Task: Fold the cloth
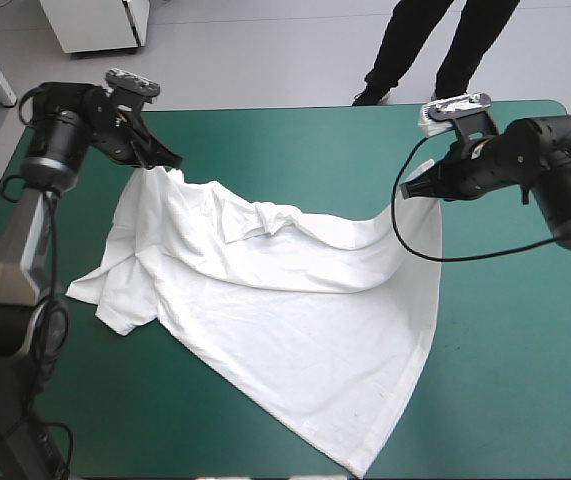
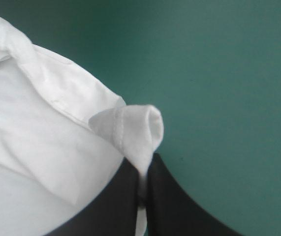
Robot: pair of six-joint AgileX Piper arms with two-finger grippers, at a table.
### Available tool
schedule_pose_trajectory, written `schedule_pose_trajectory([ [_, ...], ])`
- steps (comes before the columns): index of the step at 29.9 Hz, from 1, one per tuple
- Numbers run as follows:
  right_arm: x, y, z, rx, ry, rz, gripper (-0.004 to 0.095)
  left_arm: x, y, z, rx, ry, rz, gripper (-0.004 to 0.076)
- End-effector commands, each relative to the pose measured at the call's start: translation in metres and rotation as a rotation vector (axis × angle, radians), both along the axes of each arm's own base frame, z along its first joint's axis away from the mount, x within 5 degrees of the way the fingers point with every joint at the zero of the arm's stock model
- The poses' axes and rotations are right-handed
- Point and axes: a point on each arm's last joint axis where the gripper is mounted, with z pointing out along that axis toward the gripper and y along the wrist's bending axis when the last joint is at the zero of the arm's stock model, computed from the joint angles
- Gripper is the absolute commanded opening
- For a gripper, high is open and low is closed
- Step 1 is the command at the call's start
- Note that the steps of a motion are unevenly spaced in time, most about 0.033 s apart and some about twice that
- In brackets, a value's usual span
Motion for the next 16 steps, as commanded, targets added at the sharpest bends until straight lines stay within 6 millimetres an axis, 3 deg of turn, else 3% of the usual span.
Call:
schedule_pose_trajectory([
  [1,0.021,-0.001,-0.007,-0.038,-0.059,-0.005,-0.0017,0.020,-0.014,0.018,-0.144,-0.114,-0.026,-0.0022],
  [5,0.049,-0.004,-0.044,-0.096,0.030,-0.020,-0.0016,0.041,-0.020,0.008,-0.186,-0.126,-0.033,-0.0022],
  [9,0.069,-0.020,-0.078,-0.075,0.139,-0.074,-0.0016,0.046,-0.020,0.000,-0.185,-0.111,-0.030,-0.0022],
  [12,0.074,-0.032,-0.091,-0.025,0.203,-0.082,0.0022,0.047,-0.021,-0.001,-0.188,-0.107,-0.035,-0.0006],
  [16,0.075,-0.046,-0.092,0.075,0.224,-0.094,0.0194,0.047,-0.022,-0.002,-0.188,-0.104,-0.057,0.0110],
])
